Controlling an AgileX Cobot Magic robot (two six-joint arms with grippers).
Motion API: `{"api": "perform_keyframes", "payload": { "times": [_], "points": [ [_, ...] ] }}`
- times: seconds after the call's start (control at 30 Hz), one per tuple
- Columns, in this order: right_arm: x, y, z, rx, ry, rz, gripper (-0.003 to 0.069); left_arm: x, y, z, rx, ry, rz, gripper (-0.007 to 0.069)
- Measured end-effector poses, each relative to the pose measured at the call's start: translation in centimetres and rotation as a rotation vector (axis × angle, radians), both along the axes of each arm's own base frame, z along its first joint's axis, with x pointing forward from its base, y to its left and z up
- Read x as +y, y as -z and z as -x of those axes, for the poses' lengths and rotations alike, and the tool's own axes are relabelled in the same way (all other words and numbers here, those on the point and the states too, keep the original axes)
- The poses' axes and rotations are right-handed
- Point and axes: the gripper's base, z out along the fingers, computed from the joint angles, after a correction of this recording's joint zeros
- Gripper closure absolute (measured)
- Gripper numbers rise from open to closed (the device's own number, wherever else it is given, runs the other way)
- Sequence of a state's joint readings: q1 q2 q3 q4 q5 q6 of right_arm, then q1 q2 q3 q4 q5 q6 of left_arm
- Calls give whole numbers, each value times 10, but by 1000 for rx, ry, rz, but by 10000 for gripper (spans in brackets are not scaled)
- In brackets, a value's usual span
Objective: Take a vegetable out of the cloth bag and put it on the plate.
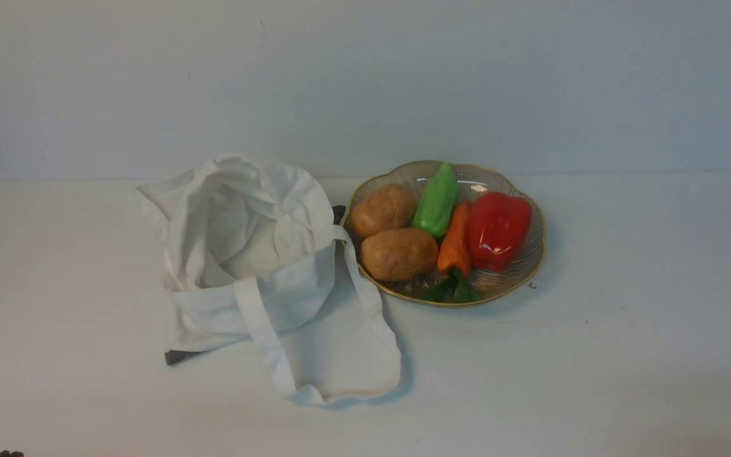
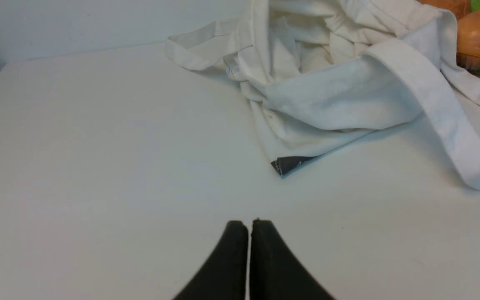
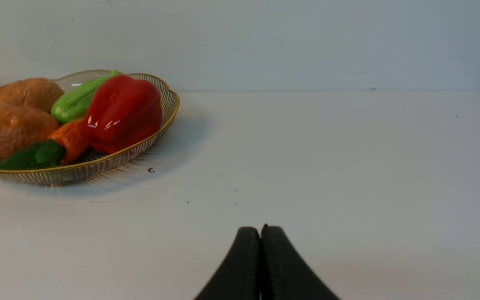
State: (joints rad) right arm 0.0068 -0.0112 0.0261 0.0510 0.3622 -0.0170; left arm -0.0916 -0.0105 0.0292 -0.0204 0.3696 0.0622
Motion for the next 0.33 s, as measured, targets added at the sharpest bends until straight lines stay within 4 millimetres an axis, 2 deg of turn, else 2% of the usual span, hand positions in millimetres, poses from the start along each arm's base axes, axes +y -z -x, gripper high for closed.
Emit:
{"api": "perform_keyframes", "payload": {
  "times": [0.33],
  "points": [
    [0, 0, 0, 0, -1, 4, 673, 0, 0, 0, 1, 0, 0, 629]
  ]
}}
